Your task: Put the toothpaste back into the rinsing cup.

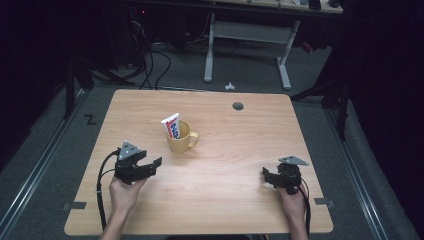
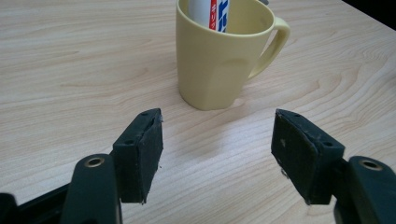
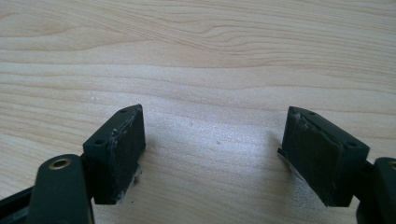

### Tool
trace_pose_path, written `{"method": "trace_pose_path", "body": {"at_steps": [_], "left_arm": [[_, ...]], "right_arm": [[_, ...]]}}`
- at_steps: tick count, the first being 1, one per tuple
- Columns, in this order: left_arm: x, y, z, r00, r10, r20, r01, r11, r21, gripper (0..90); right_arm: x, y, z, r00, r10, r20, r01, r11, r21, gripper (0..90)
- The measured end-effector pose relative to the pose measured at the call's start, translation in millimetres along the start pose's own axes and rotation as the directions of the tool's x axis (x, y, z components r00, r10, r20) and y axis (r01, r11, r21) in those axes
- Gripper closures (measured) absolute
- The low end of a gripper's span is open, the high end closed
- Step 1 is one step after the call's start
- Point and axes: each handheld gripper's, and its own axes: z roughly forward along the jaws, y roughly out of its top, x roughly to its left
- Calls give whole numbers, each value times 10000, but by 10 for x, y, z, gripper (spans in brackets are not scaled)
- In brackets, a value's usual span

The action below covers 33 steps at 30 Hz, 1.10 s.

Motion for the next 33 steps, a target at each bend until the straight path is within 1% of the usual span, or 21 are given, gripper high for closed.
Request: {"method": "trace_pose_path", "body": {"at_steps": [17,25,30,33], "left_arm": [[50,-116,49,9996,-268,-66,269,9995,136,344],[67,-167,69,9994,-317,-109,319,9993,193,346],[92,-205,92,9988,-482,-109,485,9985,259,346],[107,-233,105,9978,-666,-4,666,9973,293,346]], "right_arm": [[1,0,0,10000,1,2,-1,10000,-8,216],[1,-1,0,10000,-3,3,3,10000,-8,216],[1,-1,0,10000,-1,2,1,10000,-7,216],[1,-1,0,10000,1,3,-1,10000,-8,216]]}}
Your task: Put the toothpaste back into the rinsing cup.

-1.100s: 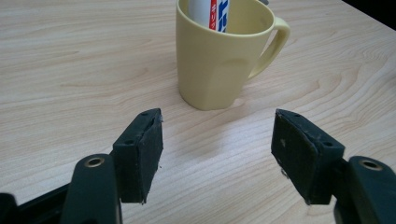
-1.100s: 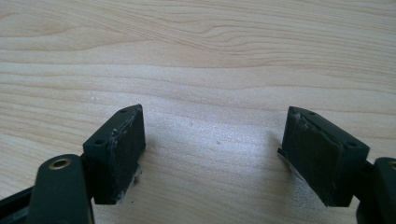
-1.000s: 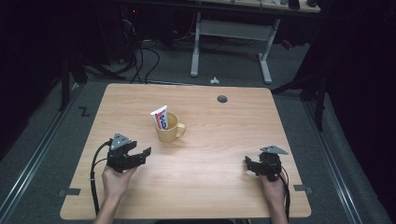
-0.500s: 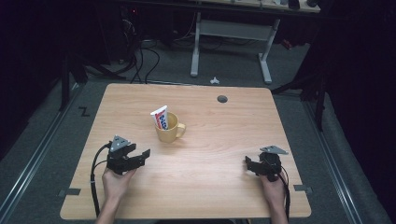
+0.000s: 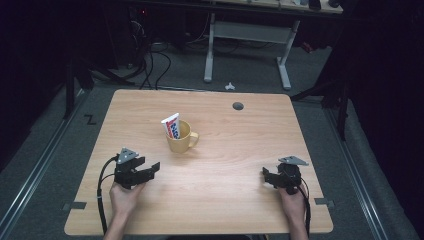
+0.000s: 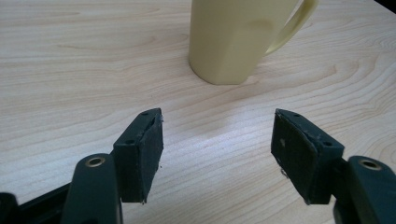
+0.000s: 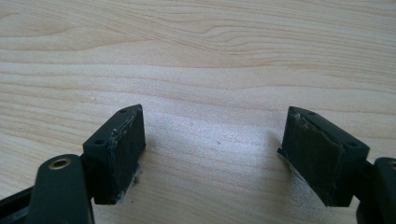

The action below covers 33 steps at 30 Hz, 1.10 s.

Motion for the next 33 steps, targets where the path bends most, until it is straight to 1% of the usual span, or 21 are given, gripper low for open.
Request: {"method": "trace_pose_path", "body": {"at_steps": [6,9,14,17,20,29,33], "left_arm": [[0,-29,17,10000,-27,3,27,10000,48,346],[3,-39,26,10000,1,-79,0,9999,119,346],[25,-83,61,9998,-101,-193,104,9998,172,346],[29,-109,74,9995,-86,-288,93,9997,218,346],[27,-142,89,9995,-104,-299,110,9998,194,347],[30,-218,136,9989,-67,-472,86,9992,397,349],[23,-248,160,9979,-7,-648,33,9992,404,350]], "right_arm": [[0,-1,1,10000,-1,-5,1,10000,-15,216],[0,0,0,10000,0,-6,0,10000,-4,216],[0,-1,1,10000,0,-6,0,10000,-15,216],[0,-1,1,10000,1,-14,-1,10000,-15,216],[0,0,0,10000,-1,-7,1,10000,0,216],[1,-1,1,10000,3,-12,-3,10000,-15,216],[1,-1,1,10000,-2,-12,2,10000,-15,216]]}}
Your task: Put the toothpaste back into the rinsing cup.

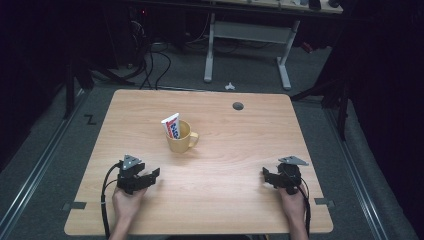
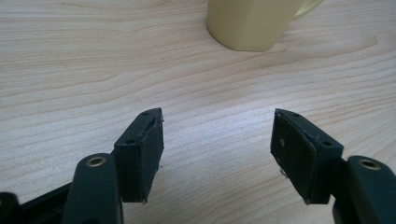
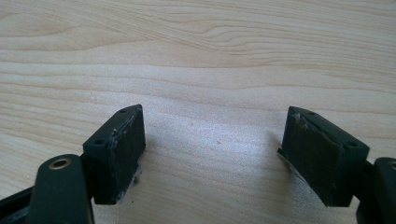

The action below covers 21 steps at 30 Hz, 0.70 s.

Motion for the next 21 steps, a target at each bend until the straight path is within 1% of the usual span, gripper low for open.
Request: {"method": "trace_pose_path", "body": {"at_steps": [4,7,12,16,19,21], "left_arm": [[-6,-23,18,9999,19,-114,-20,10000,-12,351],[-22,-33,40,9994,158,-304,-156,9998,88,351],[-53,-45,81,9978,447,-484,-435,9988,240,351],[-54,-85,115,9975,393,-584,-380,9990,242,352],[-45,-84,116,9975,324,-629,-311,9993,220,355],[-47,-81,119,9971,363,-676,-348,9991,238,354]], "right_arm": [[0,0,0,10000,3,0,-3,10000,4,216],[0,0,-1,10000,-1,5,1,10000,16,216],[0,0,-1,10000,0,4,0,10000,13,216],[0,0,0,10000,0,-2,0,10000,1,216],[0,0,0,10000,1,-3,-1,10000,2,216],[1,0,0,10000,5,-3,-5,10000,3,216]]}}
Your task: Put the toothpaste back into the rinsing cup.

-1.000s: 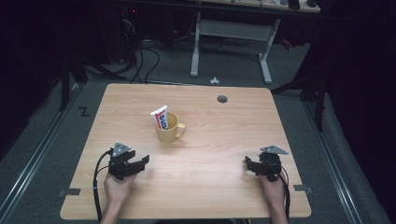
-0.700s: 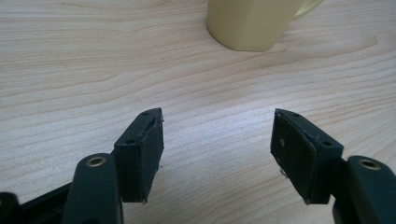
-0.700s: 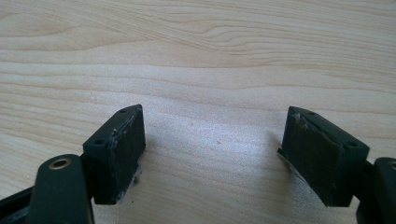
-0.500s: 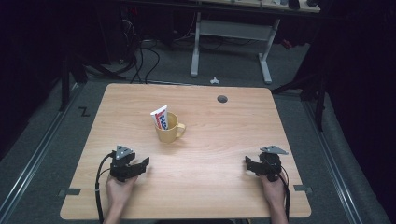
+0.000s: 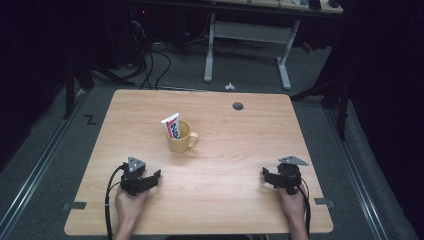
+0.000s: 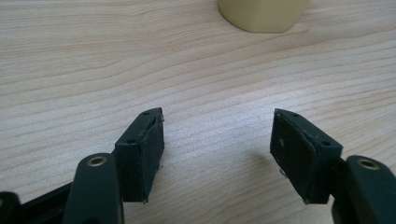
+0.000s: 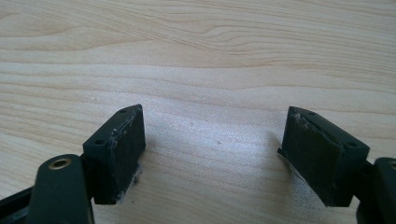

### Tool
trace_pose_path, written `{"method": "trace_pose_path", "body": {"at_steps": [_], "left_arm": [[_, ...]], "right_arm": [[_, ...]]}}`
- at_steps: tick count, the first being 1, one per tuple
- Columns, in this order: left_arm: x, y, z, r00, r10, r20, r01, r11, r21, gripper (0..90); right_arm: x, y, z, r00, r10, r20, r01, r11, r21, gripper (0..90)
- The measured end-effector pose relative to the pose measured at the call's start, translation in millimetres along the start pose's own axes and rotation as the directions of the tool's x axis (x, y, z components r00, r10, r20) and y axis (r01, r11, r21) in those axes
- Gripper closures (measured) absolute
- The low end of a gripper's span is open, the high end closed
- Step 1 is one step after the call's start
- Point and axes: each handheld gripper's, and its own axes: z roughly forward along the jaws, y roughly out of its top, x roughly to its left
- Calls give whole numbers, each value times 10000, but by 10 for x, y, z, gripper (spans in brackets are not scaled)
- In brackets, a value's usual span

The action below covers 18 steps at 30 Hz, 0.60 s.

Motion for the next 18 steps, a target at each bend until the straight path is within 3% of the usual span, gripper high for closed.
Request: {"method": "trace_pose_path", "body": {"at_steps": [18], "left_arm": [[-35,-3,6,9994,91,-339,-88,9999,111,302]], "right_arm": [[0,-1,-1,10000,-4,6,4,10000,17,216]]}}
